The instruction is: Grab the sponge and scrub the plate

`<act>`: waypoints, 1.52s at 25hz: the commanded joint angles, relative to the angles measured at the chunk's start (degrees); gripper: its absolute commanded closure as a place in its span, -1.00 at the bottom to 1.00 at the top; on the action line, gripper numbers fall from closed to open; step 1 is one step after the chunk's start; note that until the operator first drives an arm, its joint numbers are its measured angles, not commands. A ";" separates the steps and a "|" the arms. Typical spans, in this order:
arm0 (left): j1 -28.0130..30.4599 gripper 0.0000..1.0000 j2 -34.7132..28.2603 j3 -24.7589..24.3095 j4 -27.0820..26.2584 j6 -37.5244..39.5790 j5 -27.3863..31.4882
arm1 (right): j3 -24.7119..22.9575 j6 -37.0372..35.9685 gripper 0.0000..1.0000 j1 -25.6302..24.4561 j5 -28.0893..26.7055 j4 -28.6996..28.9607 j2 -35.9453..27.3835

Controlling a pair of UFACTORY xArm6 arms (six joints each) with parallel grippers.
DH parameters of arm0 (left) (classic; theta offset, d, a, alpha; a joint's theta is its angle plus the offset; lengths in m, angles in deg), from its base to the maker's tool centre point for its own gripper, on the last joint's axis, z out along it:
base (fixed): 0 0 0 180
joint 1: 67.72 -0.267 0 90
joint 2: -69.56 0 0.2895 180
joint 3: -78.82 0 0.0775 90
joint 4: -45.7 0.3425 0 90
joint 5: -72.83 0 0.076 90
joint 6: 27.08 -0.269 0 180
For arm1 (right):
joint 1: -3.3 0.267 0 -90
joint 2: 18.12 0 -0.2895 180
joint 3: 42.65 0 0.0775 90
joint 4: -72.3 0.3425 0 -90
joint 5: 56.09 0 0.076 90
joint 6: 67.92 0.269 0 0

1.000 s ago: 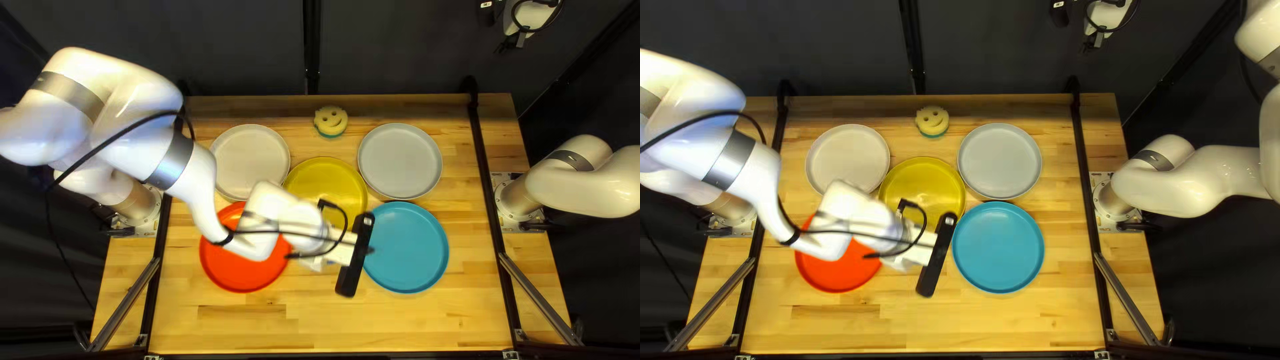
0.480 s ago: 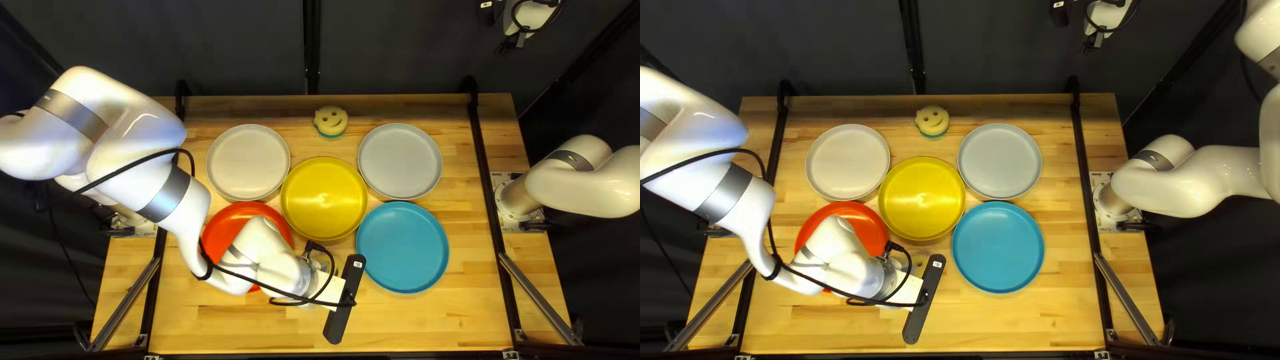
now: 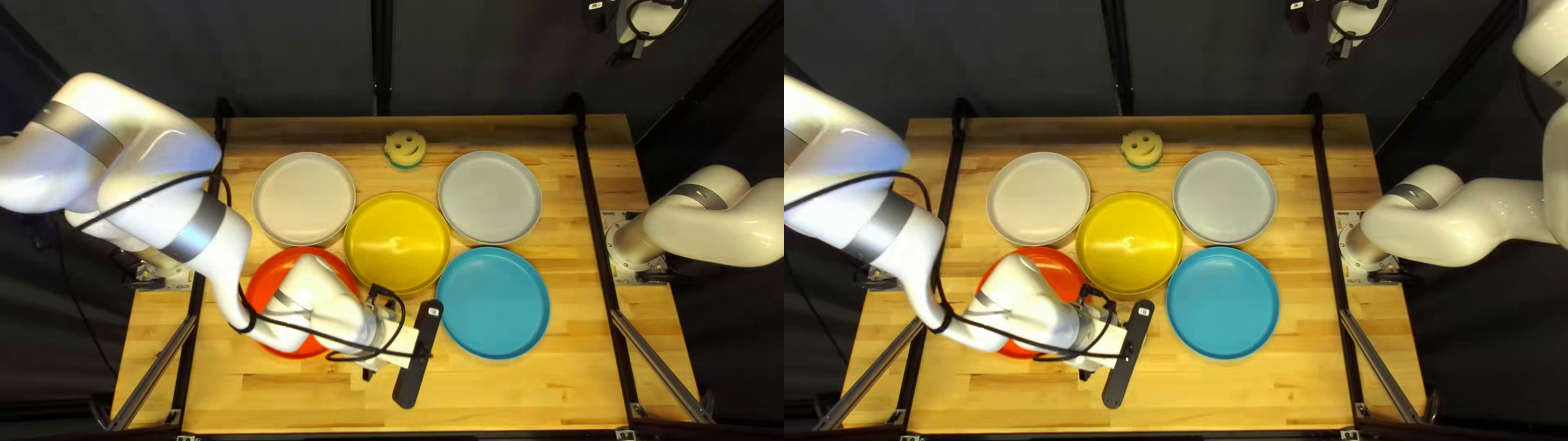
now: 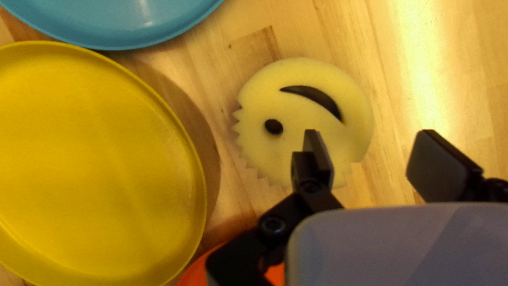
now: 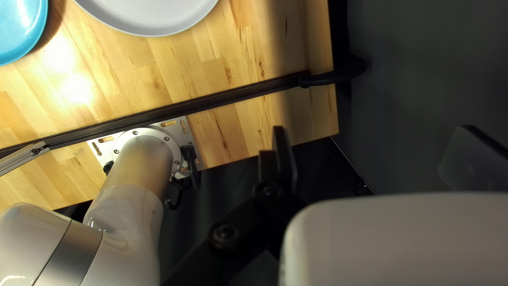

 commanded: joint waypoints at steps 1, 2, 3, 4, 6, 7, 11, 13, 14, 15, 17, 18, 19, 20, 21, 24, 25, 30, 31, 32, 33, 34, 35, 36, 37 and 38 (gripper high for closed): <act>-8.65 -1.00 -10.38 -7.17 -6.91 -11.67 4.32 | 0.00 0.00 -1.00 0.00 0.00 0.00 0.00; -9.79 -1.00 -11.33 -7.72 -7.58 -13.06 4.98 | 0.00 0.00 -1.00 0.00 0.00 0.00 0.00; -14.06 -1.00 -14.98 -10.24 -9.18 -17.69 6.86 | 0.00 0.00 -1.00 0.00 0.00 0.00 0.00; -16.04 -1.00 -16.32 -10.96 -9.68 -19.60 8.00 | 0.00 0.00 -1.00 0.00 0.00 0.00 0.00; -21.16 -1.00 -19.05 -11.22 -10.23 -23.84 12.09 | 0.00 0.00 -1.00 0.00 0.00 0.00 0.00; -22.49 -1.00 -19.68 -10.79 -10.14 -24.89 13.59 | 0.00 0.00 -1.00 0.00 0.00 0.00 0.00; -31.20 -1.00 -24.85 -8.80 -9.20 -32.16 22.65 | 0.00 0.00 -1.00 0.00 0.00 0.00 0.00; -34.99 -1.00 -28.57 -8.90 -8.85 -35.15 26.19 | 0.00 0.00 -1.00 0.00 0.00 0.00 0.00; -35.99 -1.00 -29.86 -9.03 -8.67 -35.89 27.27 | 0.00 0.00 -1.00 0.00 0.00 0.00 0.00; -38.65 -1.00 -33.49 -9.48 -8.32 -38.04 30.10 | 0.00 0.00 -1.00 0.00 0.00 0.00 0.00; -41.18 -1.00 -37.46 -9.83 -7.74 -40.03 33.26 | 0.00 0.00 -1.00 0.00 0.00 0.00 0.00; -43.28 -1.00 -40.72 -10.05 -7.27 -41.64 35.84 | 0.00 0.00 -1.00 0.00 0.00 0.00 0.00; -44.74 -1.00 -42.95 -10.34 -7.10 -42.68 37.36 | 0.00 0.00 -1.00 0.00 0.00 0.00 0.00; -45.99 -1.00 -45.00 -10.80 -7.03 -43.52 38.47 | 0.00 0.00 -1.00 0.00 0.00 0.00 0.00; -47.12 -1.00 -47.02 -11.38 -6.94 -44.21 39.45 | 0.00 0.00 -1.00 0.00 0.00 0.00 0.00; -51.19 -1.00 -51.25 -11.42 -6.41 -47.23 42.56 | 0.00 0.00 -1.00 0.00 0.00 0.00 0.00; -53.90 -1.00 -51.61 -9.49 -6.32 -49.20 44.62 | 0.00 0.00 -1.00 0.00 0.00 0.00 0.00; -63.02 -1.00 -47.07 1.20 -5.62 -51.19 52.13 | 0.00 0.00 -1.00 0.00 0.00 0.00 0.00; -63.03 -1.00 -47.45 1.56 -5.39 -49.43 53.11 | 0.00 0.00 -1.00 0.00 0.00 0.00 0.00; -62.36 -1.00 -48.41 0.99 -5.26 -47.64 53.49 | 0.00 0.00 -1.00 0.00 0.00 0.00 0.00; -62.36 -1.00 -48.41 0.99 -5.26 -47.64 53.49 | 0.00 0.00 -1.00 0.00 0.00 0.00 0.00; -62.36 -1.00 -48.41 0.99 -5.26 -47.64 53.49 | 0.00 0.00 -1.00 0.00 0.00 0.00 0.00; -62.36 -1.00 -48.41 0.99 -5.26 -47.64 53.49 | 0.00 0.00 -1.00 0.00 0.00 0.00 0.00; -62.36 -1.00 -48.41 0.99 -5.26 -47.64 53.49 | 0.00 0.00 -1.00 0.00 0.00 0.00 0.00; -62.36 -1.00 -48.41 0.99 -5.26 -47.64 53.49 | 0.00 0.00 -1.00 0.00 0.00 0.00 0.00; -62.36 -1.00 -48.41 0.99 -5.26 -47.64 53.49 | 0.00 0.00 -1.00 0.00 0.00 0.00 0.00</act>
